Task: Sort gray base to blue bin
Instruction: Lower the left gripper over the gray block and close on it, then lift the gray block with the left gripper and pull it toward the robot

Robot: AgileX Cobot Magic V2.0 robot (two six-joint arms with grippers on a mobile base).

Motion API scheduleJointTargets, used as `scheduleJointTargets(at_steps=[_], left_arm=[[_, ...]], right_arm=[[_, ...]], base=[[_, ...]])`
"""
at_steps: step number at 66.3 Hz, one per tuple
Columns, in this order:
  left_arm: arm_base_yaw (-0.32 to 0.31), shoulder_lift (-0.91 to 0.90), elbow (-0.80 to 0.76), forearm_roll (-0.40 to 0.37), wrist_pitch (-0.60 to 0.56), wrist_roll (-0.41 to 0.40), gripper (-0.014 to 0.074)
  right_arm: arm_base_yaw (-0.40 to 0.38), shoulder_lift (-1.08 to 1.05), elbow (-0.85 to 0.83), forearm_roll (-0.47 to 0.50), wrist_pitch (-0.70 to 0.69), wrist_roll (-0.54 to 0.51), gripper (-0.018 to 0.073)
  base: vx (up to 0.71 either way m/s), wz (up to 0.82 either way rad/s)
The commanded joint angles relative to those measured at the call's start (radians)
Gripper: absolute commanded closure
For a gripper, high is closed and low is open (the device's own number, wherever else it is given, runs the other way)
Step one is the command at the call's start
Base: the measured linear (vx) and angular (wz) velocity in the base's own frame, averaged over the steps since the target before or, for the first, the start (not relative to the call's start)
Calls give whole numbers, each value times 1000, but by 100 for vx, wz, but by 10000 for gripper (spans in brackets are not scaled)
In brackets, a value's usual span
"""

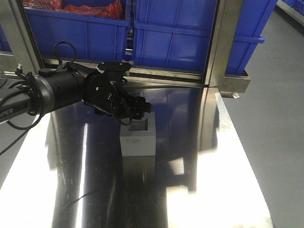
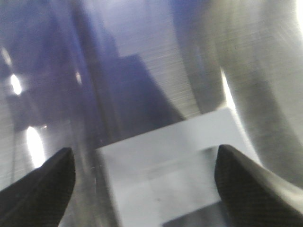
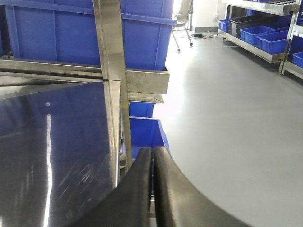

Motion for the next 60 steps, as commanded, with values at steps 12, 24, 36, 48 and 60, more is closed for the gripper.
scheduleJointTargets(at_steps=[12, 24, 36, 48, 60], left_arm=[[2, -10, -32, 0, -27, -11, 6], [2, 20, -32, 0, -33, -11, 6], [2, 27, -32, 0, -36, -10, 13], [2, 27, -32, 0, -18, -9, 175], [2, 27, -32, 0, -3, -8, 485]], right_arm=[[0, 15, 2, -7, -73, -9, 564], [0, 15, 2, -7, -73, -9, 564], [0, 15, 2, -7, -73, -9, 564], [0, 15, 2, -7, -73, -9, 564], [0, 15, 2, -7, -73, -9, 564]], base=[[0, 0], [0, 0], [0, 0], [0, 0], [0, 0]])
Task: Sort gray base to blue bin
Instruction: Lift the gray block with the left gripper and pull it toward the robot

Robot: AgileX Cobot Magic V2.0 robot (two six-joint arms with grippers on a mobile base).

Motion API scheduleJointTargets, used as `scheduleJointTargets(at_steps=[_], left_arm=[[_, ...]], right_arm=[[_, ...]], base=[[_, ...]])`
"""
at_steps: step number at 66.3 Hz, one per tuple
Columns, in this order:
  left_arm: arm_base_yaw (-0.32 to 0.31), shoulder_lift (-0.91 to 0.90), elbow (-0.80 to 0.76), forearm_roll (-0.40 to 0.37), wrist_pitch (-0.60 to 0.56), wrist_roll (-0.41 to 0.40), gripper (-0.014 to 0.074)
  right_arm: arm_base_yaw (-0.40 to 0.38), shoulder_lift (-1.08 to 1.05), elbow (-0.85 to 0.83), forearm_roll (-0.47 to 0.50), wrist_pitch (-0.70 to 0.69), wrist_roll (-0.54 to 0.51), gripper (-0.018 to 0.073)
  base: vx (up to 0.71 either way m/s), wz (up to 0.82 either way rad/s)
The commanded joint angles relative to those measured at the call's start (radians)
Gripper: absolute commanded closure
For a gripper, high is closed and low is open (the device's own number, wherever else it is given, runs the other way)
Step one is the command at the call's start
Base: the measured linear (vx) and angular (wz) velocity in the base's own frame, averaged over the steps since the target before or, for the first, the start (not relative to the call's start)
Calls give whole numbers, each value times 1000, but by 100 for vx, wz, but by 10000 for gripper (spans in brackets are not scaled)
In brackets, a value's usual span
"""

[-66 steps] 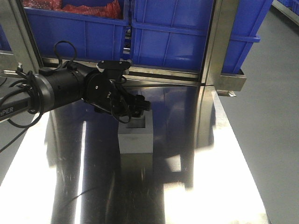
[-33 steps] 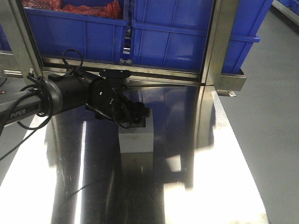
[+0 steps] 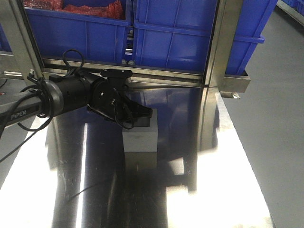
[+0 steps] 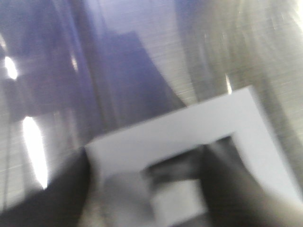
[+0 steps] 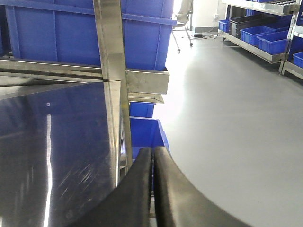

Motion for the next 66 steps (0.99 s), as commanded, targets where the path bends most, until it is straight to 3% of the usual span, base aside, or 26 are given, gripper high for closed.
scheduleJointTargets(at_steps=[1, 6, 22, 36, 51, 66], left_arm=[[1, -41, -20, 5, 6, 1, 510], [1, -41, -20, 5, 11, 11, 606], [0, -71, -19, 5, -31, 66, 604], [-13, -181, 8, 5, -207, 71, 604], [-22, -394, 269, 5, -518, 71, 604], [-22, -657, 527, 5, -598, 76, 604]], right_arm=[[0, 15, 2, -7, -73, -9, 564], [0, 15, 2, -7, -73, -9, 564], [0, 15, 2, -7, -73, -9, 564], [0, 15, 2, -7, -73, -9, 564], [0, 15, 2, -7, -73, -9, 564], [0, 15, 2, -7, -73, -9, 564]], base=[[0, 0], [0, 0], [0, 0], [0, 0], [0, 0], [0, 0]])
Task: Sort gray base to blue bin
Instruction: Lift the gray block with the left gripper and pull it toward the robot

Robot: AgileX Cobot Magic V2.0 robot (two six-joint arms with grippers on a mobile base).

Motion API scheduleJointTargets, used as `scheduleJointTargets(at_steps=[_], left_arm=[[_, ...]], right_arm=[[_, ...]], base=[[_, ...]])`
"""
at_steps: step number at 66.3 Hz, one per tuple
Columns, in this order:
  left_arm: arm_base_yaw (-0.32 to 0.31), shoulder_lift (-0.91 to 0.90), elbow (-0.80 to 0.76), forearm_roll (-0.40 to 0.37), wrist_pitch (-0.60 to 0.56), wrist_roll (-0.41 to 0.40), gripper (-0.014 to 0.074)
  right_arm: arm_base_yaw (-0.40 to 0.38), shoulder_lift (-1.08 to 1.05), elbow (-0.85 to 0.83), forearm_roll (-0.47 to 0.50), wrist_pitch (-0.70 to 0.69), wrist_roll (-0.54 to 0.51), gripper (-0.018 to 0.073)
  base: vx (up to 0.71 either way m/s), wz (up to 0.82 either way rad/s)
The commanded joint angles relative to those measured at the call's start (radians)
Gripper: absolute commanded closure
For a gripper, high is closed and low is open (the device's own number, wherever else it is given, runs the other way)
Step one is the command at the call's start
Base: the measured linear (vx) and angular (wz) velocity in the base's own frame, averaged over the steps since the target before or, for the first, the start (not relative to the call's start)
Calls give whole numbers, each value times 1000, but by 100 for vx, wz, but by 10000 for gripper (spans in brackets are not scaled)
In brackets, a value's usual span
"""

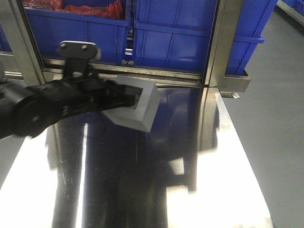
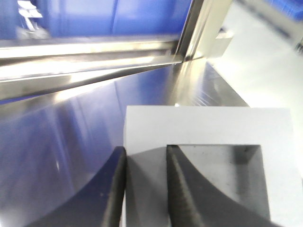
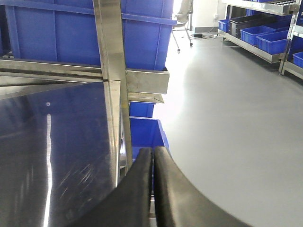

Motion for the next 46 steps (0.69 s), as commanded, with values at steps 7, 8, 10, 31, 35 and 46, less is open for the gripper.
scheduleJointTargets(at_steps=[7, 8, 10, 31, 35, 46], left_arm=[[-4, -280, 144, 0, -120, 20, 604], [-4, -289, 150, 0, -120, 23, 604], [-4, -333, 181, 0, -120, 33, 604], [-4, -748, 411, 0, -108, 35, 604], [-4, -827, 454, 0, -97, 35, 604], [-4, -1032, 544, 0, -83, 36, 604]], right_arm=[[0, 15, 2, -7, -73, -9, 564], [0, 15, 2, -7, -73, -9, 564], [0, 15, 2, -7, -73, -9, 564], [0, 15, 2, -7, -73, -9, 564], [0, 15, 2, -7, -73, -9, 564], [0, 15, 2, -7, -73, -9, 564]], base=[[0, 0], [0, 0], [0, 0], [0, 0], [0, 0], [0, 0]])
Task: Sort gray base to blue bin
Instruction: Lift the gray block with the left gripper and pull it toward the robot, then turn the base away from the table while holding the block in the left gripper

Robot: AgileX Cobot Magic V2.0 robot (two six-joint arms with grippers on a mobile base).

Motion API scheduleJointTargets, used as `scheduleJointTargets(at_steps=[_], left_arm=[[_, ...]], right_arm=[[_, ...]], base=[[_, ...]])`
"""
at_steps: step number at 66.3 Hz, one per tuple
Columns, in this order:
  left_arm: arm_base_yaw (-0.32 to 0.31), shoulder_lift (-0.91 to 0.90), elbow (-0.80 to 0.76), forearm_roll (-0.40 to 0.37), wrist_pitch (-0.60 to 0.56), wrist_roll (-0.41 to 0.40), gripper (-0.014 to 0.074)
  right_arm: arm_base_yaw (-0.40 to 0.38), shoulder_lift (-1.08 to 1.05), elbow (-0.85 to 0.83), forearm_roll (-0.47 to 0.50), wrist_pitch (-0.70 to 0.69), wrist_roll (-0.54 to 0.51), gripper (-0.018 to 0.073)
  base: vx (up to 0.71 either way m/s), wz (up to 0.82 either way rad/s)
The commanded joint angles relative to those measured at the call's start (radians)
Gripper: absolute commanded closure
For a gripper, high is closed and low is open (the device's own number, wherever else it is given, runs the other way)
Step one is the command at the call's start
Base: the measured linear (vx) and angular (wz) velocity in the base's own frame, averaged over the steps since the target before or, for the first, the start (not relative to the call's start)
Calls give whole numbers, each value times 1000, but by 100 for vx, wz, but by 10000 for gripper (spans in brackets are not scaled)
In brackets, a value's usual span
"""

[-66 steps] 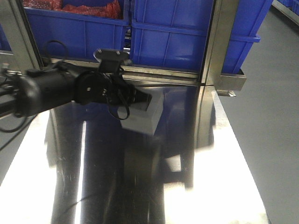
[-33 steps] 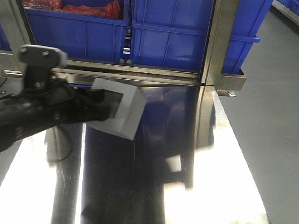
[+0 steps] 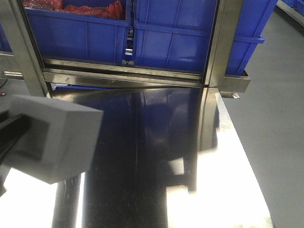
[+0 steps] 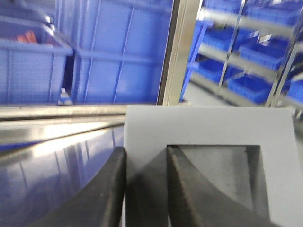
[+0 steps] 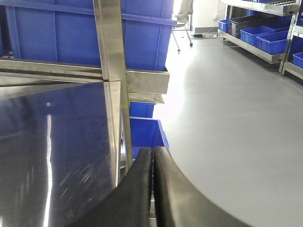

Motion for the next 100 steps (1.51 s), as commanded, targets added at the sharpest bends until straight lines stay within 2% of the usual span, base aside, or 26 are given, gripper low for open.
scheduleJointTargets(at_steps=[1, 20, 100], left_arm=[[-4, -106, 11, 0, -98, -2, 604], [-4, -276, 62, 0, -99, -2, 604], [-4, -274, 62, 0, -98, -2, 603]], right_arm=[[0, 15, 2, -7, -73, -9, 564], [0, 15, 2, -7, -73, -9, 564], [0, 15, 2, -7, -73, -9, 564]], base=[[0, 0], [0, 0], [0, 0]])
